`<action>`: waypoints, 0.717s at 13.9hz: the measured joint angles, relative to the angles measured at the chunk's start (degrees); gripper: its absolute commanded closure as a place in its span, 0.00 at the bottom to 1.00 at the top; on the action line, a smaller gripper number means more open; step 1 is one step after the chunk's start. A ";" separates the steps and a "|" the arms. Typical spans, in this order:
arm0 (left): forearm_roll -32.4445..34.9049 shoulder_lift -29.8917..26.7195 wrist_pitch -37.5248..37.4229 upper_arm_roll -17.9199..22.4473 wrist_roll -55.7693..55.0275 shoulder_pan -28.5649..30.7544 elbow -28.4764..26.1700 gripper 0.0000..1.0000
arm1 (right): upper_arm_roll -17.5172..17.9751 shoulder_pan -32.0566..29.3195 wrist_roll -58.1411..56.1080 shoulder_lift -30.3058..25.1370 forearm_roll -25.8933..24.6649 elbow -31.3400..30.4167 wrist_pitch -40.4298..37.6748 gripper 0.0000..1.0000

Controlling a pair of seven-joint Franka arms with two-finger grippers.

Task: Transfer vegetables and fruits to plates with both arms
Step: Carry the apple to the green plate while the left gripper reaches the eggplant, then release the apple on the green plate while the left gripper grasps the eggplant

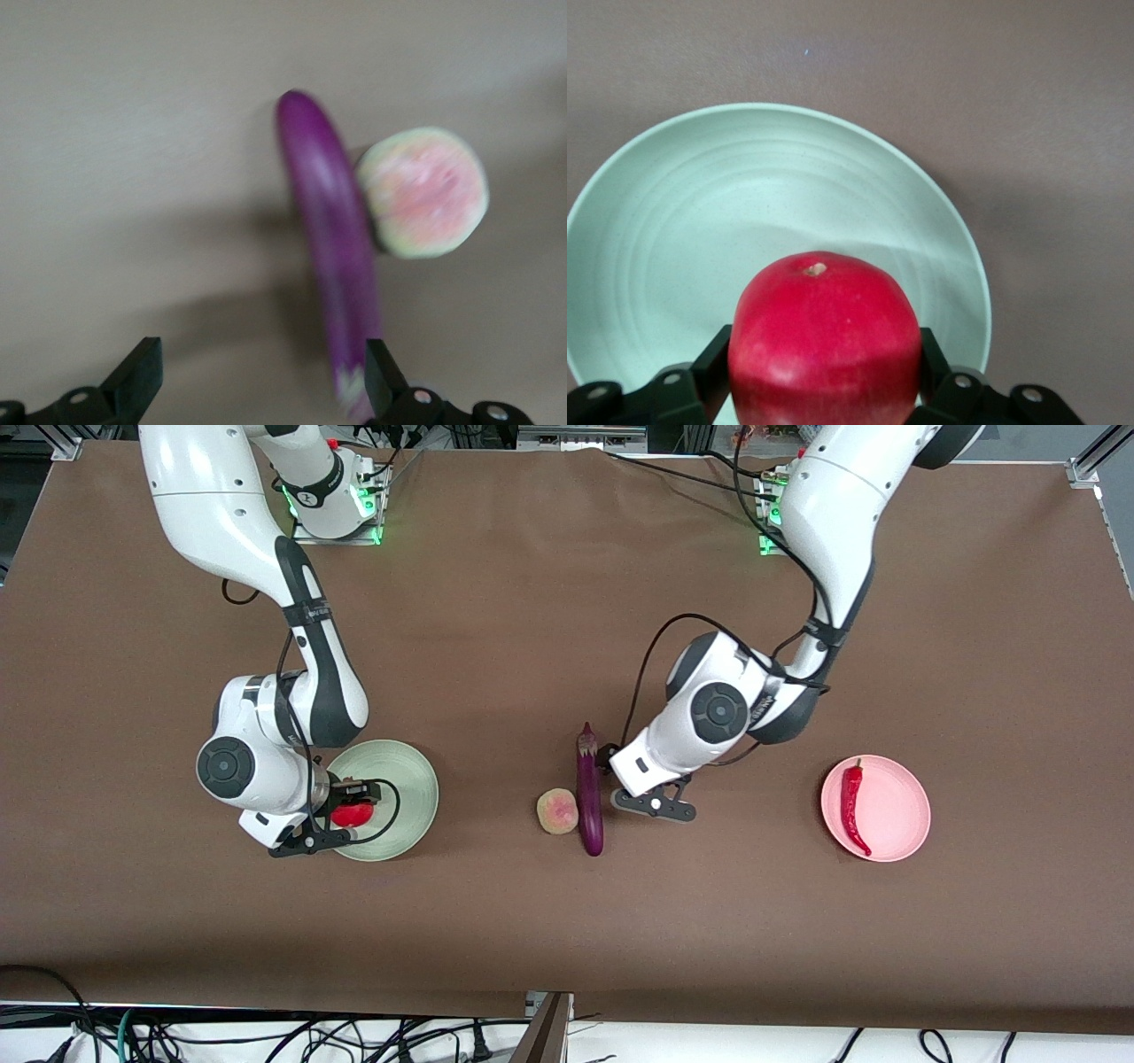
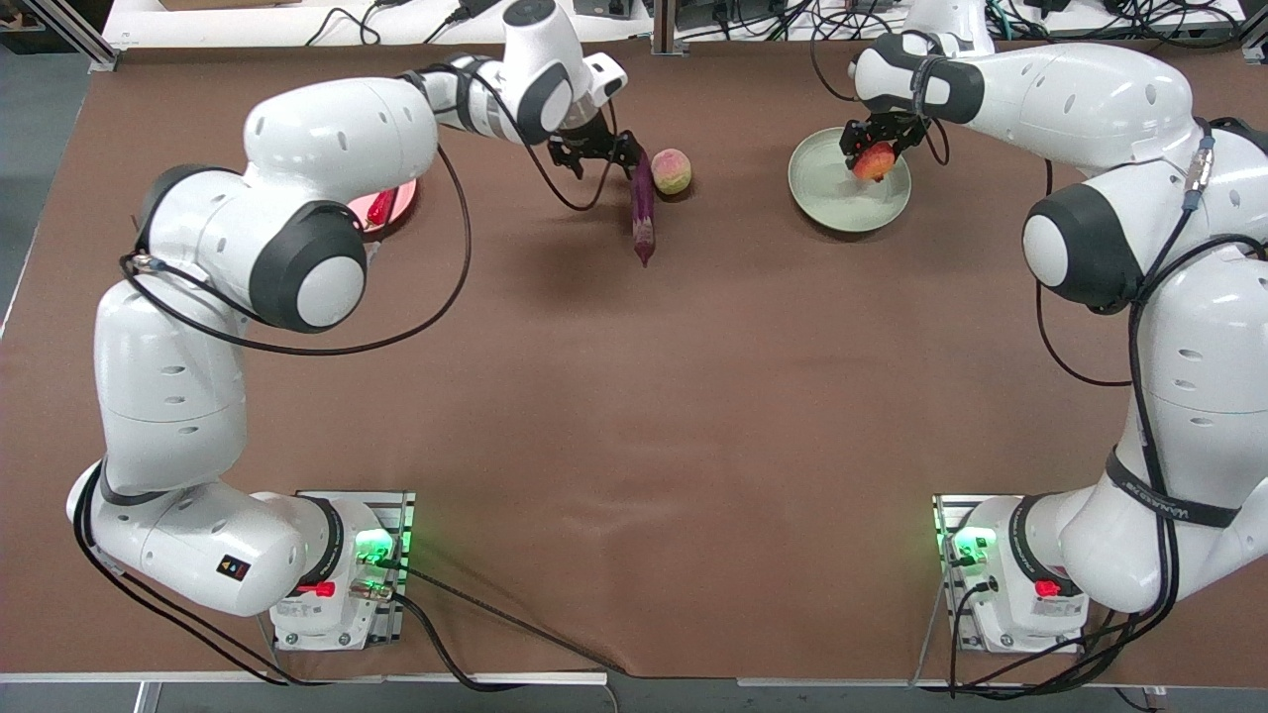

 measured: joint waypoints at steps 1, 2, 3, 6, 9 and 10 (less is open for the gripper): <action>0.00 1.13 3.15 0.01 -0.56 -0.96 -0.09 0.00 | 0.00 -0.08 0.00 0.05 0.09 -0.01 0.02 0.01; 0.00 2.16 5.57 0.01 -0.73 -1.67 -0.14 0.00 | 0.00 -0.20 0.00 0.00 0.12 0.00 0.03 0.01; 0.00 3.01 7.49 0.04 -0.81 -2.08 -0.17 0.00 | -0.01 -0.32 0.00 -0.09 0.13 0.02 0.03 0.01; 0.00 4.58 10.06 0.05 -0.82 -2.51 -0.39 0.12 | 0.01 -0.38 0.01 -0.65 0.27 0.19 0.03 0.01; 0.00 6.46 12.70 0.05 -0.84 -2.79 -0.54 0.73 | 0.40 -0.24 1.75 -1.24 0.54 1.46 -1.07 0.01; 0.00 6.90 13.15 0.05 -0.84 -2.83 -0.54 0.88 | 0.62 -0.03 3.07 -1.37 0.54 2.30 -2.09 0.01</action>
